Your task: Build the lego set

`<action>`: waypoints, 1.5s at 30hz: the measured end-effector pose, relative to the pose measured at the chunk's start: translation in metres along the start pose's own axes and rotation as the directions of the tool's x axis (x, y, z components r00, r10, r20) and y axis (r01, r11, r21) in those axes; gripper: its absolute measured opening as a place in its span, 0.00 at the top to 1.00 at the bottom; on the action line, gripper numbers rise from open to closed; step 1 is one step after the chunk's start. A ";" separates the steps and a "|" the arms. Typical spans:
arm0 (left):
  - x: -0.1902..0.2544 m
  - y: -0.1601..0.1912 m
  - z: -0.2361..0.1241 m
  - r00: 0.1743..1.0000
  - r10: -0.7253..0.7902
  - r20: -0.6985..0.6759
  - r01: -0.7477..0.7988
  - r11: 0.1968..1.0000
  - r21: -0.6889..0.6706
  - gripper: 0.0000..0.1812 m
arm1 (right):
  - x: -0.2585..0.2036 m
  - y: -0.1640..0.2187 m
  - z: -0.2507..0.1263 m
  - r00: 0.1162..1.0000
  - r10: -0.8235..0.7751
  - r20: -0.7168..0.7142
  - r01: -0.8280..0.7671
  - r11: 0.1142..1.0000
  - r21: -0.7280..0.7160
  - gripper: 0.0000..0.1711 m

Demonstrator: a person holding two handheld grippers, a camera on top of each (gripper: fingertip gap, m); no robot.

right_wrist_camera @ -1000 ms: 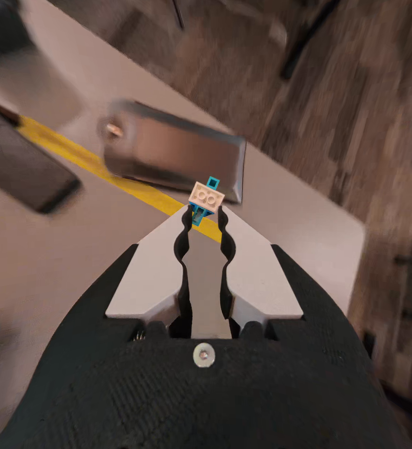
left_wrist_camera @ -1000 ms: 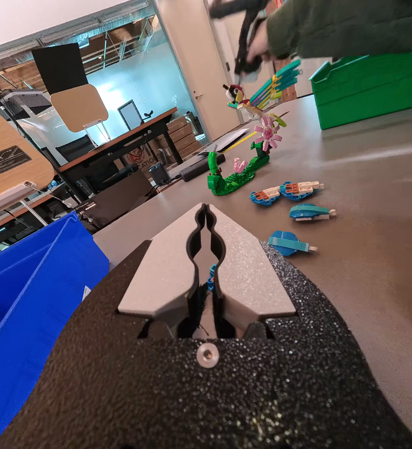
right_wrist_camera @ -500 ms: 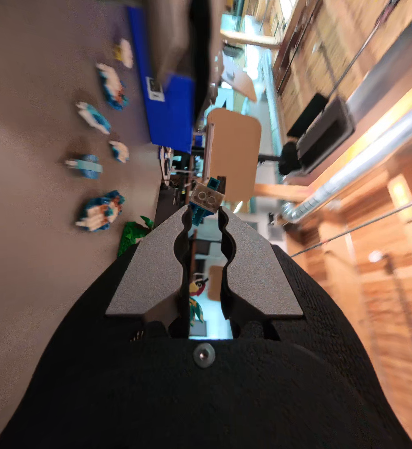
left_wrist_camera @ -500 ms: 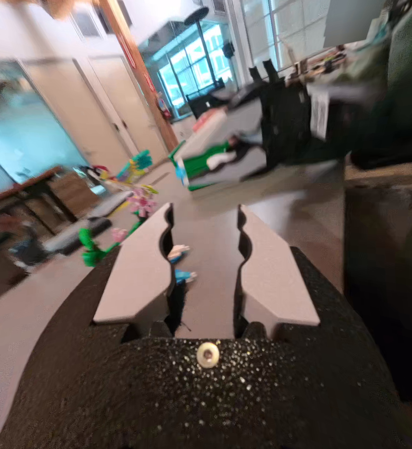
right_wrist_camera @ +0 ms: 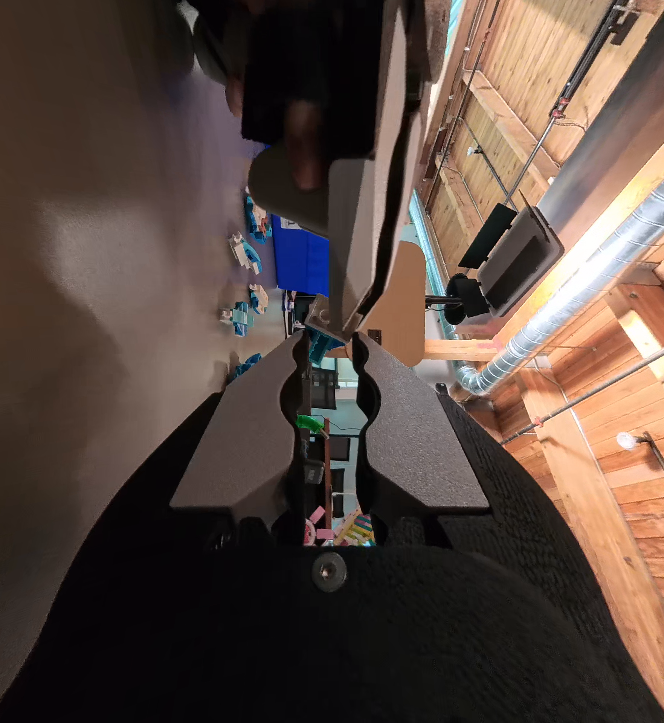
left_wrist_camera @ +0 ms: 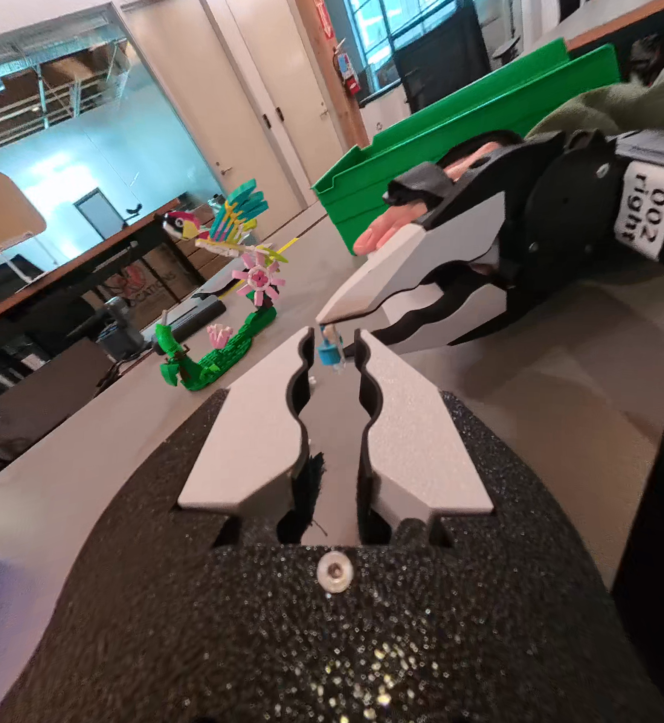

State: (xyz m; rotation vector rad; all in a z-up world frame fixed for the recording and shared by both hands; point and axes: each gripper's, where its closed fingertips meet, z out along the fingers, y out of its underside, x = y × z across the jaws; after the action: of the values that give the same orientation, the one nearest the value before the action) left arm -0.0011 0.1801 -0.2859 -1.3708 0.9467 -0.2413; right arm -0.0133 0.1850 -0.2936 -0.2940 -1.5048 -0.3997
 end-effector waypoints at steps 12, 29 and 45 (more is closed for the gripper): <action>-0.014 0.000 -0.004 0.997 0.018 0.074 -0.019 1.000 0.021 0.97 | 0.019 0.021 -0.005 0.662 0.717 0.219 -0.737 0.676 0.015 0.67; 0.013 -0.010 0.000 0.992 0.124 -0.029 -0.121 0.990 0.077 0.95 | 0.001 0.009 -0.013 0.800 0.522 0.295 -0.534 0.844 -0.047 0.99; -0.001 -0.040 0.017 0.774 -0.586 -0.240 0.628 0.760 0.168 0.85 | 0.053 0.031 -0.013 0.970 0.179 -0.163 -0.195 0.977 -0.087 1.00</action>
State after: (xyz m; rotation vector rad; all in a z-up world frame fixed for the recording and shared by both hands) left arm 0.0246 0.1836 -0.2513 -1.4103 0.5495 -0.9625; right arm 0.0127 0.2035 -0.2399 -0.4719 -1.2947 -0.3412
